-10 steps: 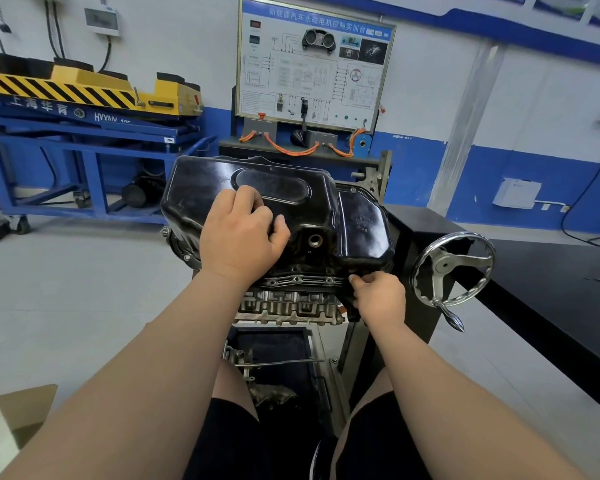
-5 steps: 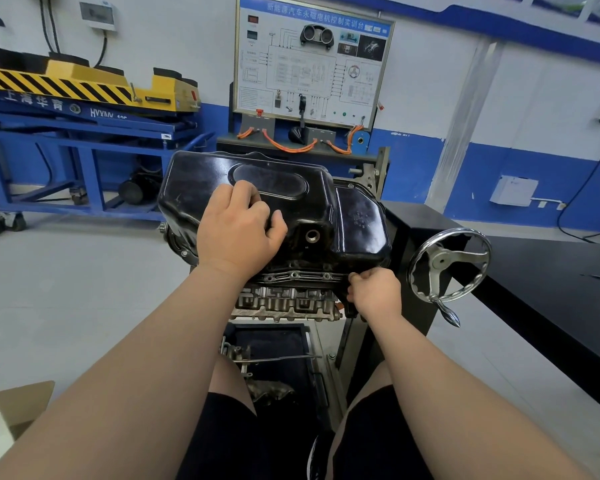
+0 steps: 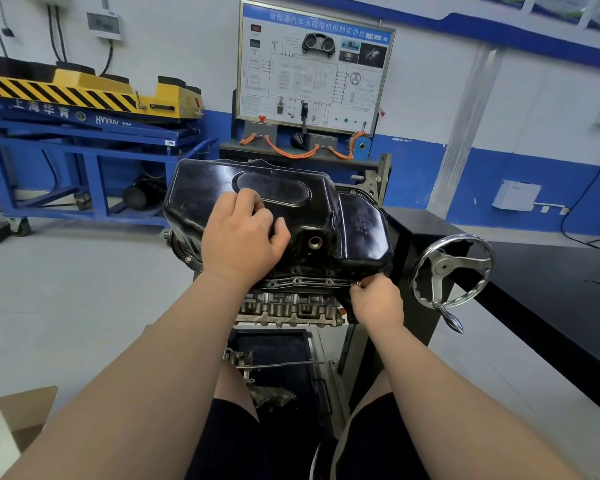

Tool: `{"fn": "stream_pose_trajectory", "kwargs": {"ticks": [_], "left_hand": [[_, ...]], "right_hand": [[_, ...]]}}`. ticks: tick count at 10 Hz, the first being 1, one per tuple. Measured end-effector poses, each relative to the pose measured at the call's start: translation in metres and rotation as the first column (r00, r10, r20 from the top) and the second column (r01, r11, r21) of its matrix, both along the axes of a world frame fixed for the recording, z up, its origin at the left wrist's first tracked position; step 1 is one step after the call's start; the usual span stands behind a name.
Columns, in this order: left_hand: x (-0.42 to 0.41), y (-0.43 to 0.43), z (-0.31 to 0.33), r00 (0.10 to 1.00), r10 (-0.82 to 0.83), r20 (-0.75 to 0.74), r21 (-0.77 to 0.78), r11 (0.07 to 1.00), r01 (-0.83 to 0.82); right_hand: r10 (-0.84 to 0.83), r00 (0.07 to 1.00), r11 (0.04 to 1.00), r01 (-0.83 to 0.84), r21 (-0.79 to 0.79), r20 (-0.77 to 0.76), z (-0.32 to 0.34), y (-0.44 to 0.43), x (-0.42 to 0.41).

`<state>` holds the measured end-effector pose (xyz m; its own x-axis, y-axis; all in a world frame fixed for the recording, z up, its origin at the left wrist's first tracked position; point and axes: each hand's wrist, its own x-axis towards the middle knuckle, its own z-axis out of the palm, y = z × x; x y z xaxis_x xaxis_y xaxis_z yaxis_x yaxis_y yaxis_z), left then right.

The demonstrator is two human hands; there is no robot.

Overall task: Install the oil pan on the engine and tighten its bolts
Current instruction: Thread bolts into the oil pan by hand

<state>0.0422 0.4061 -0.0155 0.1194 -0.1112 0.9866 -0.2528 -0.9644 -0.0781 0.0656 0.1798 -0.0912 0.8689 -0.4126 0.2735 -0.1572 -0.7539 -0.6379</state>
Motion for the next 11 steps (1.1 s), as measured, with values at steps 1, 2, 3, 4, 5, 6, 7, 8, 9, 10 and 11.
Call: {"fn": "stream_pose_trajectory", "kwargs": {"ticks": [1,2,3,4,5,6,7,8,9,10,11], "left_hand": [[0.0,0.0,0.0,1.0,-0.003,-0.004,-0.002,1.0,0.003],[0.0,0.0,0.0,1.0,0.001,-0.006,-0.004,1.0,-0.001],[0.0,-0.001,0.0,1.0,-0.002,-0.004,-0.004,1.0,0.002],[0.0,-0.001,0.0,1.0,-0.006,-0.006,-0.003,1.0,0.006],[-0.001,-0.001,-0.001,1.0,-0.001,-0.007,-0.006,1.0,0.001],[-0.002,-0.001,0.0,1.0,0.0,-0.011,-0.008,1.0,0.0],[-0.002,-0.001,0.0,1.0,0.003,-0.025,-0.01,1.0,-0.003],[-0.002,-0.001,0.0,0.999,-0.002,-0.032,-0.013,1.0,0.001],[-0.002,-0.001,0.0,0.999,-0.004,-0.039,-0.013,1.0,0.003],[-0.003,-0.002,0.0,0.998,0.004,-0.061,-0.017,1.0,-0.005],[-0.006,-0.003,0.002,0.994,-0.004,-0.11,-0.06,0.998,-0.002]], "right_hand": [[-0.015,0.999,0.998,0.012,0.059,0.044,0.0,0.0,0.001],[-0.026,0.999,0.999,0.025,0.023,0.04,-0.001,0.0,0.0],[-0.028,1.0,0.999,0.028,-0.037,0.002,-0.002,0.0,0.0],[-0.034,0.999,0.994,0.033,-0.108,-0.009,-0.004,0.001,-0.001],[-0.024,1.0,1.0,0.024,-0.017,0.002,-0.006,0.0,0.0],[-0.027,0.999,0.997,0.024,0.077,0.045,-0.008,0.003,0.002],[-0.037,0.998,0.995,0.032,0.094,0.046,-0.008,0.002,0.003],[-0.017,1.0,0.999,0.017,0.037,0.016,-0.007,0.0,0.002],[-0.005,1.0,1.0,0.005,0.021,0.001,-0.009,0.002,0.002],[-0.023,0.999,0.997,0.021,0.078,0.026,-0.011,0.003,0.002],[-0.03,0.998,0.993,0.023,0.113,0.057,-0.01,0.002,0.004]]}}
